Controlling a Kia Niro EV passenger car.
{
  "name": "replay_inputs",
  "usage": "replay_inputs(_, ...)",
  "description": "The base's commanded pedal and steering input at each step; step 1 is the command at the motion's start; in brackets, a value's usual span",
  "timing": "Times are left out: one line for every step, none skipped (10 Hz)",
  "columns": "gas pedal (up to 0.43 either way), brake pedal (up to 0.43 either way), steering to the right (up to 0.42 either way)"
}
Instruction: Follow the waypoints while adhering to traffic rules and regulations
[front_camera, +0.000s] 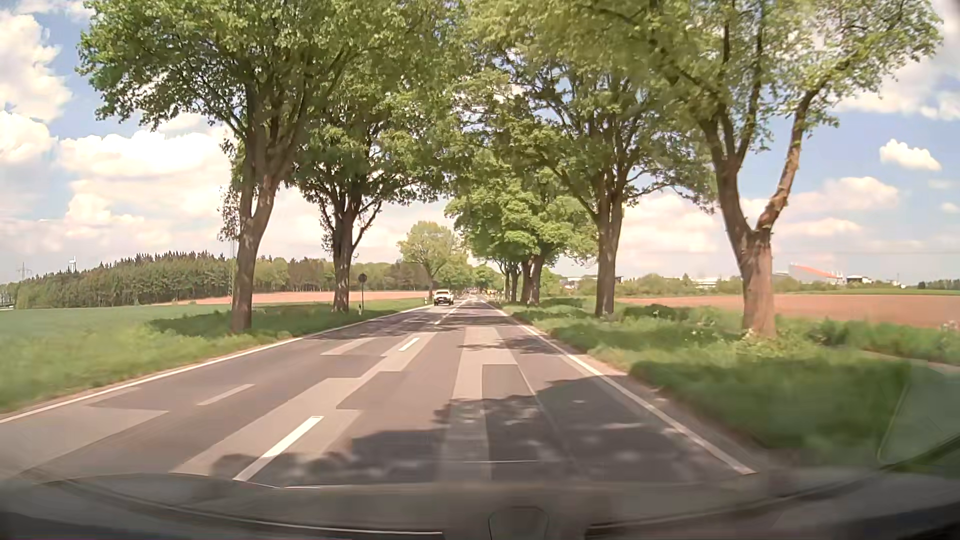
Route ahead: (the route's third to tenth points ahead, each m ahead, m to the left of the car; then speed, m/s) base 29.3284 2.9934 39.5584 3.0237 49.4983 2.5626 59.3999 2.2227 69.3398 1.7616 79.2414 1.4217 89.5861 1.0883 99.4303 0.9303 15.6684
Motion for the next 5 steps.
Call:
replay_inputs(0.138, 0.000, -0.003)
replay_inputs(0.138, 0.000, -0.003)
replay_inputs(0.138, 0.000, -0.001)
replay_inputs(0.138, 0.000, 0.000)
replay_inputs(0.138, 0.000, 0.001)
